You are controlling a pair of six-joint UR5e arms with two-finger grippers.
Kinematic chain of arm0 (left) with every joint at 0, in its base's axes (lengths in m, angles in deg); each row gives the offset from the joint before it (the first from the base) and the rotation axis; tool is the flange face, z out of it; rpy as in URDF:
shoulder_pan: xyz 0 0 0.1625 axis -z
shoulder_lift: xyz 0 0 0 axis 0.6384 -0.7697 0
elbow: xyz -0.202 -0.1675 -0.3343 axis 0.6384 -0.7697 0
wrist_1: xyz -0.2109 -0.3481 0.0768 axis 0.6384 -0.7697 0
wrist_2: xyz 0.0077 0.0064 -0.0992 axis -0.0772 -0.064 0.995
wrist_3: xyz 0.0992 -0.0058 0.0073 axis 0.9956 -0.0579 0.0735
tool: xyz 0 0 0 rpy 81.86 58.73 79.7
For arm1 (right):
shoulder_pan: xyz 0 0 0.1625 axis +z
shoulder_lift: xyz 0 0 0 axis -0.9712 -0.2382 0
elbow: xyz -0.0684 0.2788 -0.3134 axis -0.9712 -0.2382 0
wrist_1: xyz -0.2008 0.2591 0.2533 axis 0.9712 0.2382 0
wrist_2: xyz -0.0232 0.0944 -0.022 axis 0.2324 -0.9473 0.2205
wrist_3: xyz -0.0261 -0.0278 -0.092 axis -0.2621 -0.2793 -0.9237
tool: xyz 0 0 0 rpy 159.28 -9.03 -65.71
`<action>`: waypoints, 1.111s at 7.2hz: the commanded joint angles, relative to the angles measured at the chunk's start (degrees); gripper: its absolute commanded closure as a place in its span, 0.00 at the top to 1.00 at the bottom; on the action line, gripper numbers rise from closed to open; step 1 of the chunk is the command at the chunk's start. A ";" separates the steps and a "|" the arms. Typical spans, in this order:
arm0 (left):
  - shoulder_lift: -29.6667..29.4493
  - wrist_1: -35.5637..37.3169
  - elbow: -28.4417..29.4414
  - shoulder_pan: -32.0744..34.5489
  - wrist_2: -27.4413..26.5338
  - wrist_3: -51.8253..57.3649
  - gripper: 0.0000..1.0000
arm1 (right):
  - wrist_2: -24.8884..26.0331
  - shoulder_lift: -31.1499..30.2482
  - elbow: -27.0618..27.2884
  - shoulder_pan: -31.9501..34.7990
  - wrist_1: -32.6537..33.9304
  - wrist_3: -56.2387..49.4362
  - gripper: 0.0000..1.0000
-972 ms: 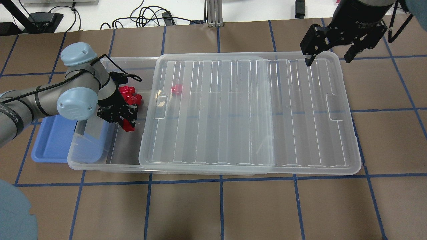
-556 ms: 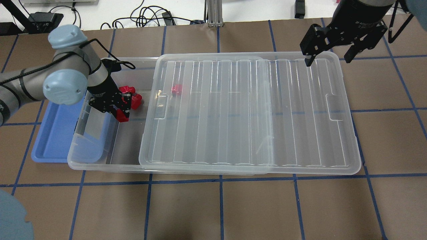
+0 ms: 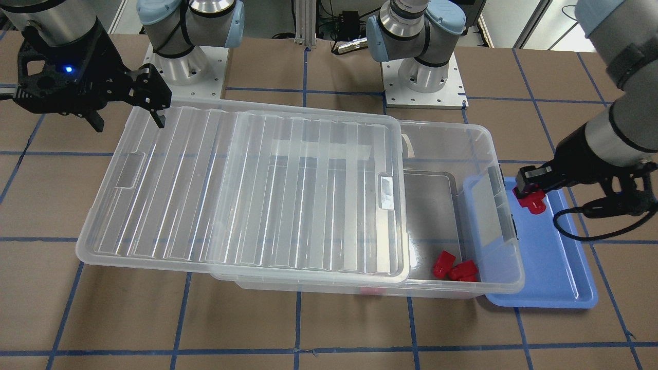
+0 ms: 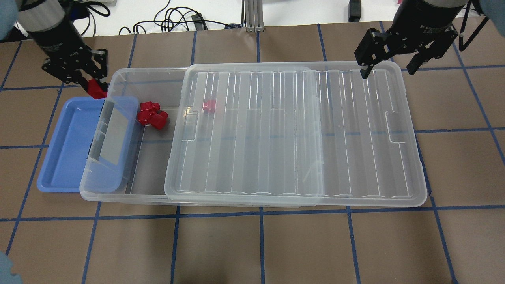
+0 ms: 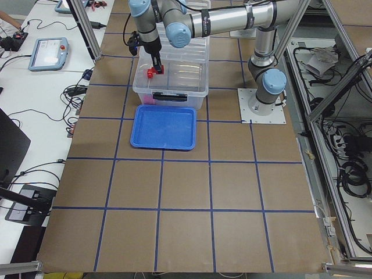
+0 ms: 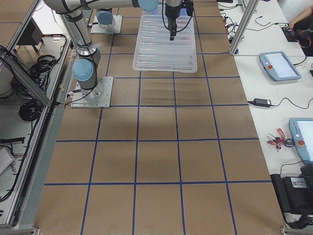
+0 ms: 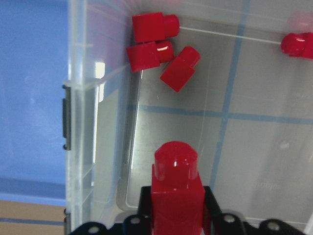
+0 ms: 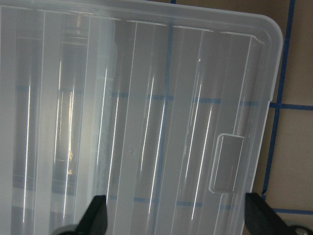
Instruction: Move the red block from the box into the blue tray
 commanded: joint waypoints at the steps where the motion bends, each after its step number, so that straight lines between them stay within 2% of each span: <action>1: -1.44 0.18 0.08 -6.89 -1.12 8.93 0.00 | 0.00 -0.09 0.09 0.00 -0.32 0.00 1.00; 5: -8.81 4.22 -1.32 -9.72 -2.10 15.80 0.00 | 1.13 0.35 0.10 -1.65 -0.32 -1.66 1.00; 7: -10.58 7.98 -4.74 -10.26 -1.83 16.27 0.00 | 3.08 0.35 0.53 -8.83 -0.67 -7.34 1.00; 8: -11.11 8.45 -5.89 -10.26 -1.57 16.18 0.00 | 2.82 0.35 3.75 -14.10 0.02 -16.78 1.00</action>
